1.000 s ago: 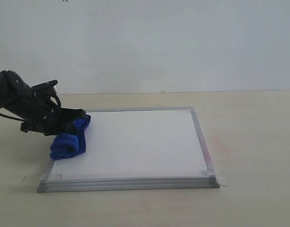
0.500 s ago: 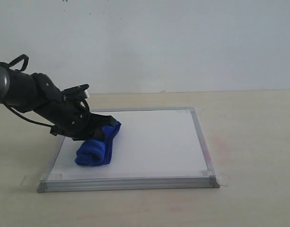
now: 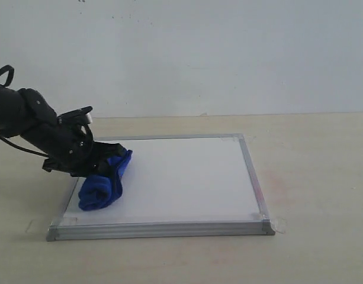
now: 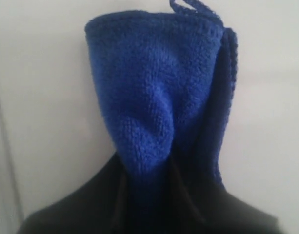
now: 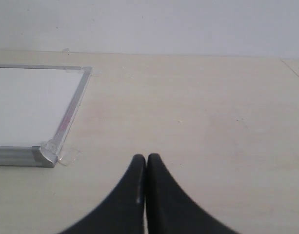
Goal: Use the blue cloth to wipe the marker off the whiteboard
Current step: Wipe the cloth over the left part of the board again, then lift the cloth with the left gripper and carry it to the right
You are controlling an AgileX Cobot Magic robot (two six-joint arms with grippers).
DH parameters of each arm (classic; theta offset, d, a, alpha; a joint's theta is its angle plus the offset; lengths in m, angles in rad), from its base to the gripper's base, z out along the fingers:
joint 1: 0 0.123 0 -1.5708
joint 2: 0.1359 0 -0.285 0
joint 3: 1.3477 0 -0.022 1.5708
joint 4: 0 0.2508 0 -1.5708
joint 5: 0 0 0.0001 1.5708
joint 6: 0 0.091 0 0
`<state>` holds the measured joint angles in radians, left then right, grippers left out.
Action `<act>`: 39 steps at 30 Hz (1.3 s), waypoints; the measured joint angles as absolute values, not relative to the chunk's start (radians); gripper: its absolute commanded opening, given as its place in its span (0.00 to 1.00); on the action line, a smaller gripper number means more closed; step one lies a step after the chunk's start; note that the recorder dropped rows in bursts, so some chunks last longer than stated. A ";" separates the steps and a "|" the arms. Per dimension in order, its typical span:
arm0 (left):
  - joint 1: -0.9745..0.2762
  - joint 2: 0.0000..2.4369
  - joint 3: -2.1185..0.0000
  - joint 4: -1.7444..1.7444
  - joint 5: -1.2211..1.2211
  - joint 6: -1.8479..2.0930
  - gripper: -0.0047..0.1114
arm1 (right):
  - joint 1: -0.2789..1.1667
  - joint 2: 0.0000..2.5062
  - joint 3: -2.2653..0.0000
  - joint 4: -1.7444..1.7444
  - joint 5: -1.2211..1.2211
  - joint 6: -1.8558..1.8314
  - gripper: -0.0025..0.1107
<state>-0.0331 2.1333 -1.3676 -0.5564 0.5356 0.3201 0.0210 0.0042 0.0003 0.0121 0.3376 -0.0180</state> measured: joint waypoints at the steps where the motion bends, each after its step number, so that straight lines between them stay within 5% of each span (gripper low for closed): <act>1: -0.015 2.133 -1.371 -0.551 0.545 0.318 0.07 | 0.021 0.004 0.000 0.012 0.338 -0.018 0.02; 11: 0.068 2.132 -1.371 -0.557 0.575 0.316 0.07 | 0.021 0.004 0.000 0.012 0.338 -0.018 0.02; 22: -0.118 2.132 -1.371 -0.670 0.519 0.381 0.07 | 0.021 0.004 0.000 0.012 0.338 -0.018 0.02; 39: -0.118 2.099 -1.371 -0.905 0.481 0.420 0.07 | 0.021 0.004 0.000 0.012 0.338 -0.018 0.02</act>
